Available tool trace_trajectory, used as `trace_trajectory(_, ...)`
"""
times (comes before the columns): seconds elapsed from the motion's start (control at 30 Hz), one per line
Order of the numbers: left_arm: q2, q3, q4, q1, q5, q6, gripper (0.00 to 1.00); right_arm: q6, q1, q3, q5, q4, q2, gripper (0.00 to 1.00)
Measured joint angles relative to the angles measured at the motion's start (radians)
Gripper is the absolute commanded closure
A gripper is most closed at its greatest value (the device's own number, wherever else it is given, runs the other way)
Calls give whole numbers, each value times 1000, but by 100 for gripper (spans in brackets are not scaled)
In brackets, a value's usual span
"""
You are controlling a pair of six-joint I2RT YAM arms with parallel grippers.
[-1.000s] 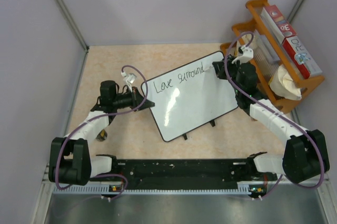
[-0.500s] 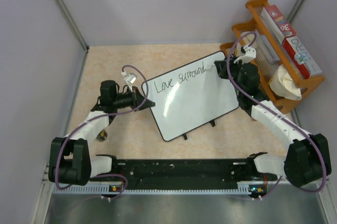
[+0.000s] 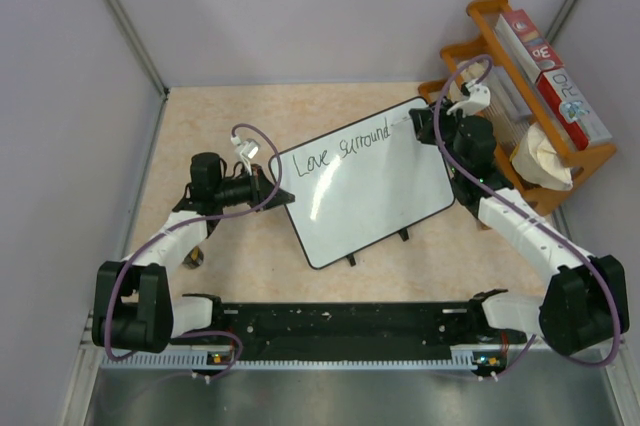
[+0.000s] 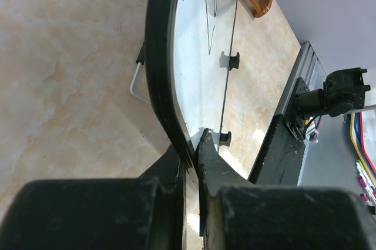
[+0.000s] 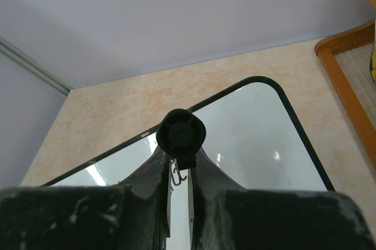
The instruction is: Write a sentence on the whiteboard
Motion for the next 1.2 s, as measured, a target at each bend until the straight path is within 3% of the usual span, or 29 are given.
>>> trace_trajectory(1.2,0,0,-2,0,-2,0,100,3,-13,11,-46,6,53,100)
